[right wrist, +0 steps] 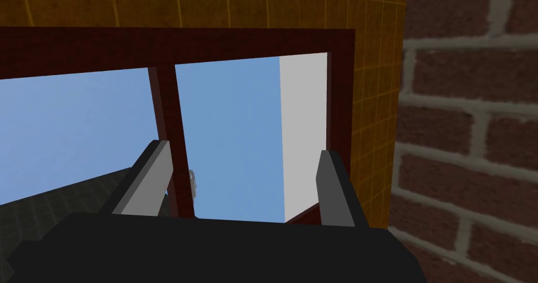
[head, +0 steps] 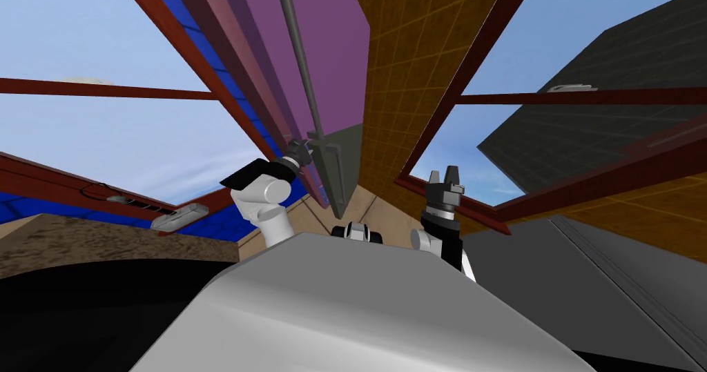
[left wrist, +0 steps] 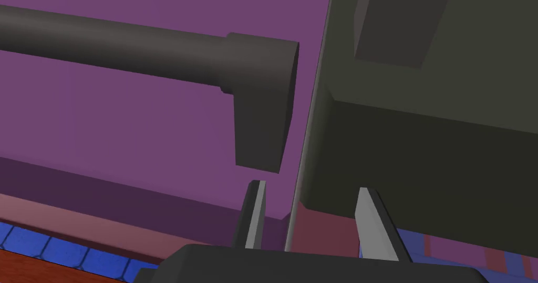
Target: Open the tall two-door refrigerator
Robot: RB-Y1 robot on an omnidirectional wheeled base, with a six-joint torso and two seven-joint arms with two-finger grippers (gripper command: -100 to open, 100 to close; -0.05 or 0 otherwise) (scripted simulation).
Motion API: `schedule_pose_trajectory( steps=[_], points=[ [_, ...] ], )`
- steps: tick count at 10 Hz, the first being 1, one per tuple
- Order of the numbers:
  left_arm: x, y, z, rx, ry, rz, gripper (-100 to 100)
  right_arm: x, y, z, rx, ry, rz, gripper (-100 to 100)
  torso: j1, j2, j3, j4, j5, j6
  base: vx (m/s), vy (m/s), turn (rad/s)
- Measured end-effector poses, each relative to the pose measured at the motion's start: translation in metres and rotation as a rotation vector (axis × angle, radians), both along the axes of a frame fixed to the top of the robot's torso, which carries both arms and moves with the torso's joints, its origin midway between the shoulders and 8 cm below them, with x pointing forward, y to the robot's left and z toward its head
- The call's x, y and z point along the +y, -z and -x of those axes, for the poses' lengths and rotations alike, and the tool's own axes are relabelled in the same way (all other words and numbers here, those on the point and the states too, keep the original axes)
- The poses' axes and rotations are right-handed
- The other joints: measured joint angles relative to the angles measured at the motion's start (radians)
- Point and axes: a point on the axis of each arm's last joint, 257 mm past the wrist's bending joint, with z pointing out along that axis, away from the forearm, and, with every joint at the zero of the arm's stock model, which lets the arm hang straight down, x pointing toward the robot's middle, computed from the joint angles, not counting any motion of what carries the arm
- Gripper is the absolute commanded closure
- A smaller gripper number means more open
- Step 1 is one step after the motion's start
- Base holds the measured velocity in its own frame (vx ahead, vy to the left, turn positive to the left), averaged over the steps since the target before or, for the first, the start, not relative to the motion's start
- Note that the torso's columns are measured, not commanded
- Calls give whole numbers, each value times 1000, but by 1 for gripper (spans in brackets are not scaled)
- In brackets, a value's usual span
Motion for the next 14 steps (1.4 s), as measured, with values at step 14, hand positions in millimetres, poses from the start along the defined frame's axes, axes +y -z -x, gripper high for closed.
schedule_pose_trajectory(
  steps=[14],
  points=[
    [100, -5, 20, -13, -288, 10, 100, 0, 0, 0, 0, 0, 0, 0, -2, 1, 1, 1, -3, -2, 28, -326, 83]
  ],
)
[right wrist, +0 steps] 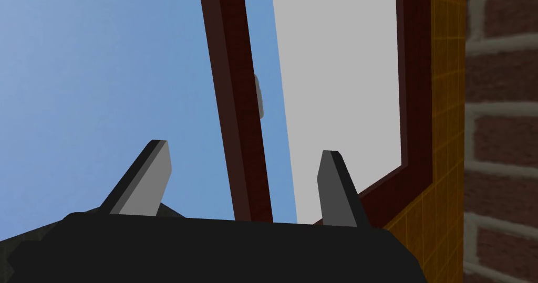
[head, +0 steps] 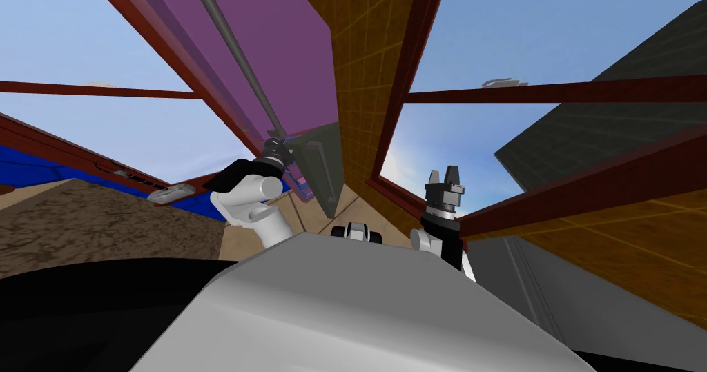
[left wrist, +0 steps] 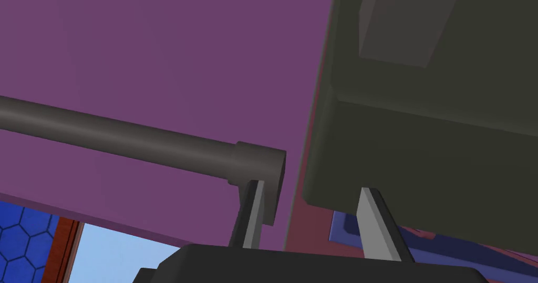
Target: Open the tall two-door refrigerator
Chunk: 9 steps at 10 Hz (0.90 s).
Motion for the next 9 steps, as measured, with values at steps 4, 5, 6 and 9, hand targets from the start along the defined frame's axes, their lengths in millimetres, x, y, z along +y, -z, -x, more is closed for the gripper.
schedule_pose_trajectory(
  steps=[4, 5, 6, 9],
  points=[
    [26, -3, 10, -14, -70, -3, 100, 0, 0, 0, 0, 0, 1, 0, 14, -10, -7, -4, 4, 3, 37, -68, -111],
    [25, -3, 10, -16, -73, -4, 100, 0, 0, 0, 0, 0, 1, 0, 10, -10, -7, -5, 3, 3, -13, 14, 43],
    [26, -4, 10, -17, -75, -5, 100, 0, 0, 0, 0, 0, 1, 0, 6, -9, -6, -4, 2, 3, -9, 11, 32],
    [28, -4, 11, -15, -79, -5, 100, 0, 0, 0, 0, 0, 1, 0, -3, -5, -4, -2, -2, 5, 2, -2, -6]
  ],
)
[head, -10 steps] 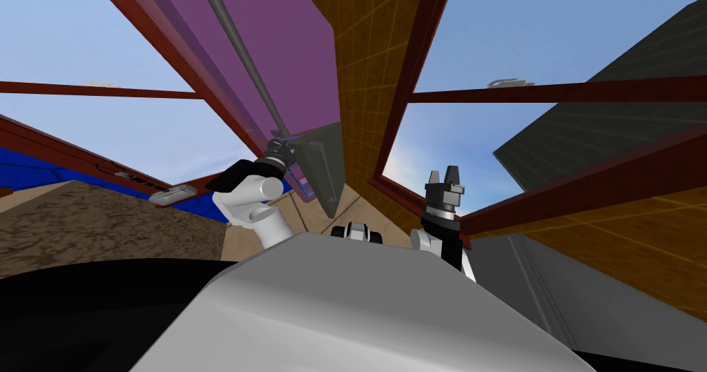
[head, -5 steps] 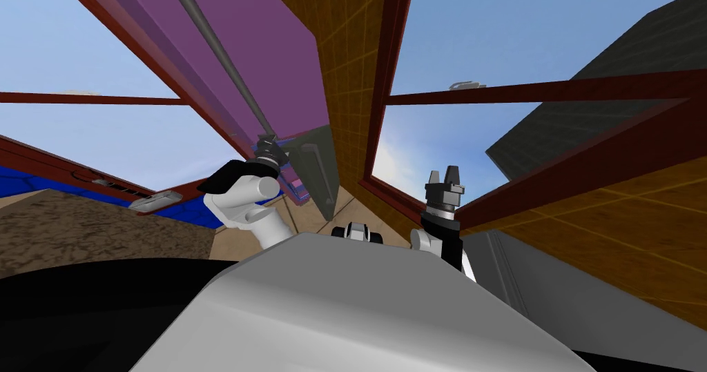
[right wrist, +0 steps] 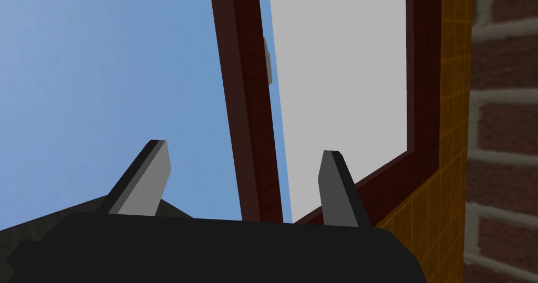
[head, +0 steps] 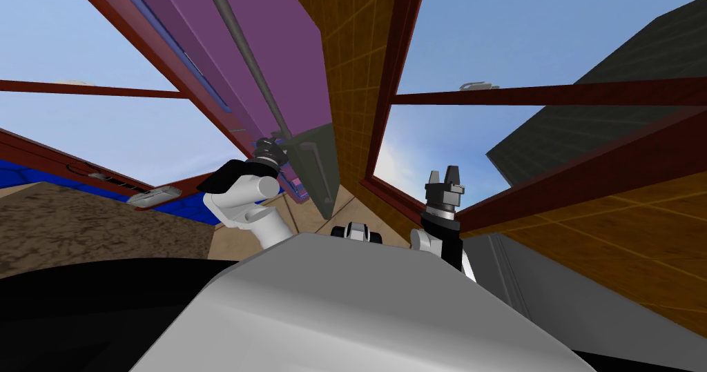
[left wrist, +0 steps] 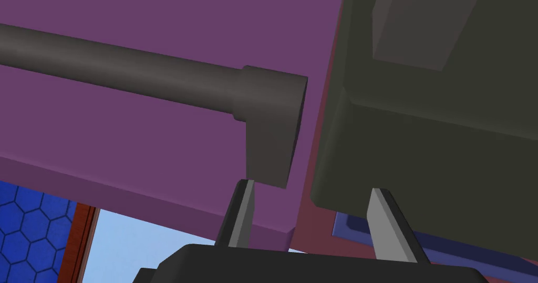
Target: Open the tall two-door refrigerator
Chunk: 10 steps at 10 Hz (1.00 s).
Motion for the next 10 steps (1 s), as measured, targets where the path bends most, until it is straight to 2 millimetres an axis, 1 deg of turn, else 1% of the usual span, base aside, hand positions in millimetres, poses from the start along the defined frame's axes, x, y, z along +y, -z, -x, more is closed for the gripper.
schedule_pose_trajectory(
  steps=[2, 3, 5, 10],
  points=[
    [-1, 1, -2, 1, 0, 1, 100, 0, 0, 0, 0, 0, 0, 0, 2, -3, -2, -1, 0, 0, -5, 5, 16],
    [-2, 1, -2, 0, 1, 1, 100, 0, 0, 0, 0, 0, 0, 0, 3, -2, -1, -1, 1, -1, 29, -33, -100],
    [8, 9, 4, 25, -29, 2, 100, 0, 0, 0, 0, 0, 0, 0, 4, -6, -4, -3, 1, 1, 21, -23, -71],
    [11, 10, 8, 28, -39, 1, 100, 0, 0, 0, 0, 0, 0, 0, 4, -8, -5, -4, 2, 2, 5, -5, -16]
  ],
)
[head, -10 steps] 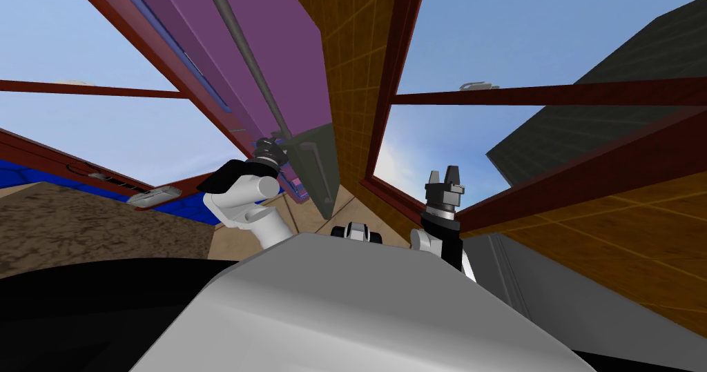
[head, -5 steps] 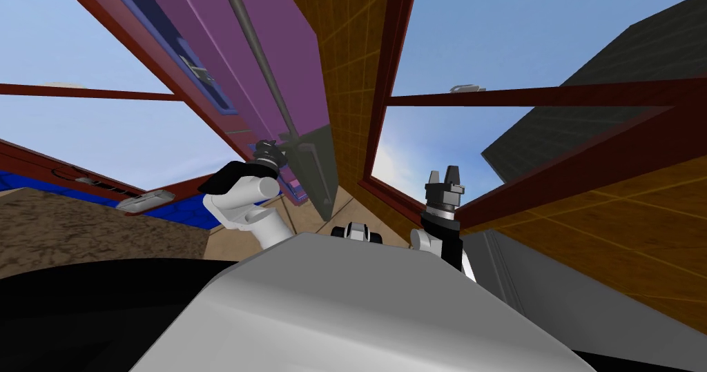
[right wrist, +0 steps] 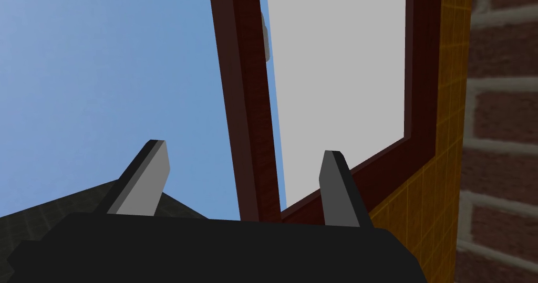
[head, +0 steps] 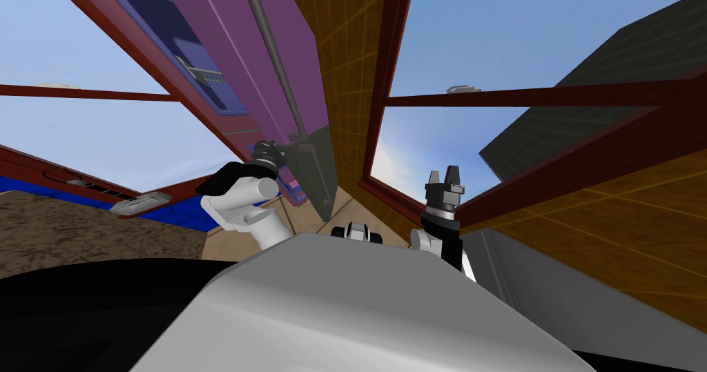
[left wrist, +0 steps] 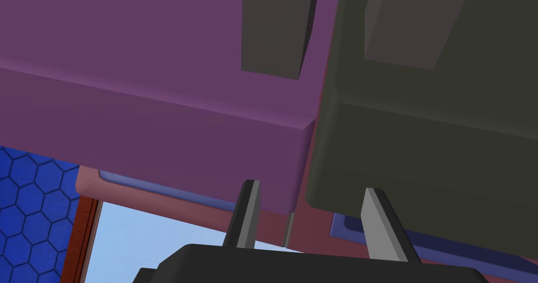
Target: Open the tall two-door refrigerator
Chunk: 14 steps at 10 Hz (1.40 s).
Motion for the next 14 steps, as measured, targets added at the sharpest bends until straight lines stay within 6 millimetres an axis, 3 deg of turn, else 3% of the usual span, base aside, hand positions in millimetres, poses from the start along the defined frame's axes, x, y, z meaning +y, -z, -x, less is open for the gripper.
schedule_pose_trajectory(
  steps=[6, 14],
  points=[
    [-1, -2, -1, -1, 0, 0, 100, 0, 0, 0, 0, 0, 0, 0, 0, 1, 1, 1, 0, -1, 0, 0, -1],
    [22, 18, 20, 50, -76, 15, 100, 0, 0, 0, 0, 0, 0, 0, 4, -4, -3, -2, 2, 1, 18, -18, -48]
  ],
)
